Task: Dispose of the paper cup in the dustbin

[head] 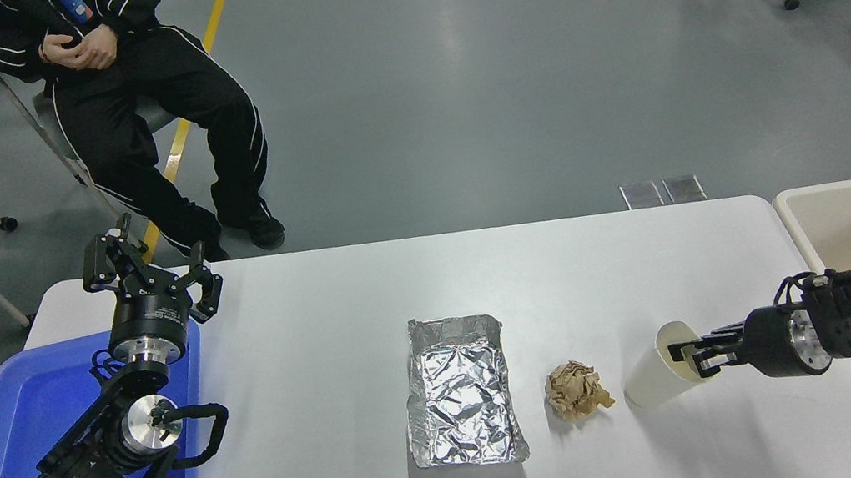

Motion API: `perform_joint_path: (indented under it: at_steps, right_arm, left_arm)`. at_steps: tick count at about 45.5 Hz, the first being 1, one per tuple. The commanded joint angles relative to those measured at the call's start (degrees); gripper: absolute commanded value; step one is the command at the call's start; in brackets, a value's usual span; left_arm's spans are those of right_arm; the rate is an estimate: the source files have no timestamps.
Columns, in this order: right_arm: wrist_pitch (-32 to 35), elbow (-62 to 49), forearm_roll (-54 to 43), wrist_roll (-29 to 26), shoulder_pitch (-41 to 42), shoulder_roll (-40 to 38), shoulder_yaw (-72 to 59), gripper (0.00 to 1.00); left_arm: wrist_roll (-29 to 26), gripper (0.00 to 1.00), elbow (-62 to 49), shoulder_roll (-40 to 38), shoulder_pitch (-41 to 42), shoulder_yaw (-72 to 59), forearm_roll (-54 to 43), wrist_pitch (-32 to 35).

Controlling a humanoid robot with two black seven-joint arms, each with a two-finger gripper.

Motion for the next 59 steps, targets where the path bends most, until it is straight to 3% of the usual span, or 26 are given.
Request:
perform_joint_path:
  at_steps: [1,9,16,22,30,37,48,59]
  right_arm:
    - [-0.3,-0.3,0.2,0.0,0.3,-0.3,0.1,0.00]
    - [-0.3,1.1,2.3,2.8,3.2,-5.4,8.9,0.00]
    - [0.3,-3.1,11.2,3.1,3.2,-7.0,19.4,0.00]
    - [0.8,-17.9,28.5,2.9,2.8,-6.4,18.7,0.00]
    - [4.1,-33.1,38.0,2.0,0.7,-4.3,18.7,0.00]
    - [5.0,-41.6,45.0,-7.8,-2.4,-3.9,18.8,0.00]
    - [5.0,-49.0,45.5,-30.0,-9.6,-1.9,18.9,0.00]
    - [4.9,-53.7,44.9,-31.5,-17.1,0.3,18.5,0.00]
  left_arm:
    - [0.0,1.00,0.0,0.0,0.0,0.0,0.0,0.0]
    - [0.0,1.00,0.0,0.0,0.0,0.0,0.0,0.0]
    - [0.0,1.00,0.0,0.0,0.0,0.0,0.0,0.0]
    - [0.0,1.00,0.0,0.0,0.0,0.0,0.0,0.0]
    - [0.0,1.00,0.0,0.0,0.0,0.0,0.0,0.0]
    - [0.0,1.00,0.0,0.0,0.0,0.0,0.0,0.0]
    - [0.0,1.00,0.0,0.0,0.0,0.0,0.0,0.0]
    - [0.0,1.00,0.0,0.0,0.0,0.0,0.0,0.0]
